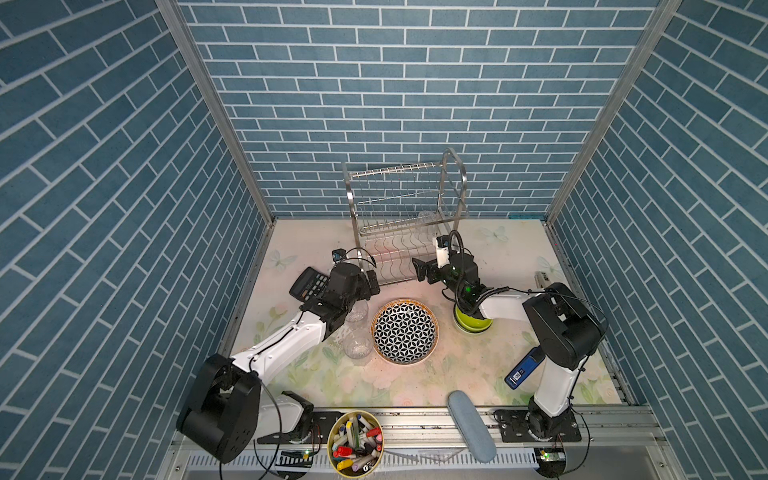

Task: Unload the mixed dishes from the dish rack
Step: 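Open the left gripper and lift it away while the right reaches toward the rack, then close the right gripper around the last clear cup in the rack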

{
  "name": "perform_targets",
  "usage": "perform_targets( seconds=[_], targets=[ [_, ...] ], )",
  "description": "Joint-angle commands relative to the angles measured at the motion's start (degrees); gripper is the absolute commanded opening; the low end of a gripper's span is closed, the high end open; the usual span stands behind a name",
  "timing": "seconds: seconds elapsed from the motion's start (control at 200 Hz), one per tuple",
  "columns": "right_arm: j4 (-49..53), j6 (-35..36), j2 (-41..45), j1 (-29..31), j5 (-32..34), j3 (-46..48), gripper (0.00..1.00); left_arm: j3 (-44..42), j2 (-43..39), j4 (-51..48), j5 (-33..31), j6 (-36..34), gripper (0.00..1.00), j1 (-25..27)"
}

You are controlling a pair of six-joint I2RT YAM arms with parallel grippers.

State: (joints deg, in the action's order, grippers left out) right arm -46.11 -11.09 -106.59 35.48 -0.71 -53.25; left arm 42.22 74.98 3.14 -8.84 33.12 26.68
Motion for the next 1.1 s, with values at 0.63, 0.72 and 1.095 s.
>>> perform_targets(
  seconds=[0.63, 0.72, 1.095],
  targets=[
    [-9.8, 6.6, -11.8, -1.9, 9.6, -12.6, 0.99, 12.6, 14.5, 0.5, 4.0, -2.9, 0.32, -0.9],
    [-10.0, 6.8, -13.5, -2.1, 10.5, -14.5, 0.99, 13.1, 15.0, -0.4, 3.7, -3.3, 0.24, -0.9],
    [-9.9, 7.8, -18.7, -3.5, 12.3, -20.8, 0.99, 14.2, 15.6, -3.5, 3.4, -4.7, 0.06, -0.9]
  ],
)
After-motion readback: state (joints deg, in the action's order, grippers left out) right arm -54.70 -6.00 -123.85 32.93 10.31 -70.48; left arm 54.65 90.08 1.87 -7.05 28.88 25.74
